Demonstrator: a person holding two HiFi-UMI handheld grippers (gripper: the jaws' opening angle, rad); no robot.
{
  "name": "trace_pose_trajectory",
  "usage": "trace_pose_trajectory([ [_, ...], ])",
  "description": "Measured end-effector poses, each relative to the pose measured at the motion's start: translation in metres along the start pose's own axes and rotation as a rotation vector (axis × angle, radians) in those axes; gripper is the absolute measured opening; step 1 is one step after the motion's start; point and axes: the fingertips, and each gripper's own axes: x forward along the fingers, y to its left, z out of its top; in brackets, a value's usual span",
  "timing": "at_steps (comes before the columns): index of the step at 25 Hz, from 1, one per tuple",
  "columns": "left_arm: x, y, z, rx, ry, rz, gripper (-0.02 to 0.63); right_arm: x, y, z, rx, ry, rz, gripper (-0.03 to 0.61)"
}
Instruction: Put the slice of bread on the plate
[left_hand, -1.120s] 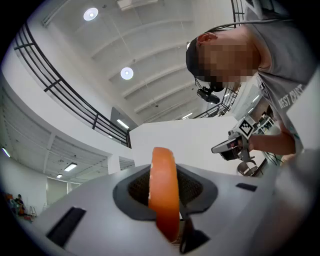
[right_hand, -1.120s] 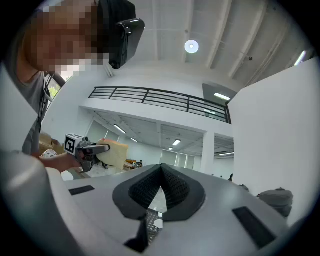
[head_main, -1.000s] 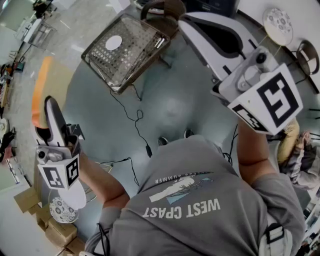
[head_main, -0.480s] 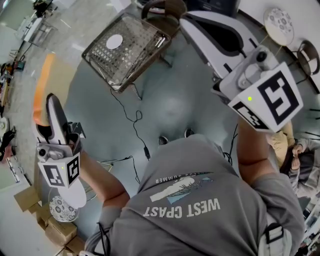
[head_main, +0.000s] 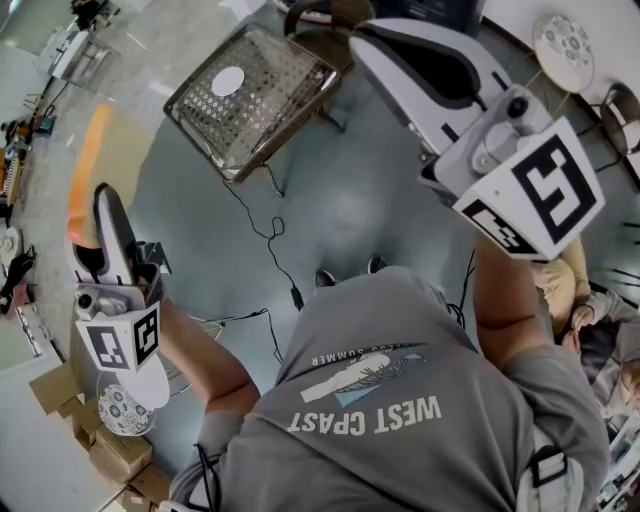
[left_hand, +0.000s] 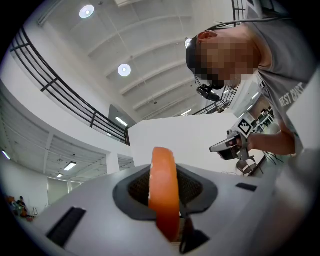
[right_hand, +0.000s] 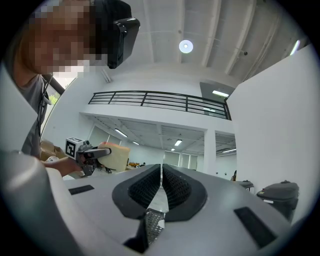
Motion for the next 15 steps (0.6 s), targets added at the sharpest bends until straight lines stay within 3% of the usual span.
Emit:
trace_pose_trajectory([
  [8,0.004,-0.020,-0.008,0.010,0.022,0.013,0.096,-0.006,-0.009,-0.011,0.006,0.003,0.025,0.006],
  [15,0.012,0.002,-0.033,-0.007,0.032,0.002,0.096,0.021,-0.013,-0.029,0.017,0.022,0.016,0.006],
])
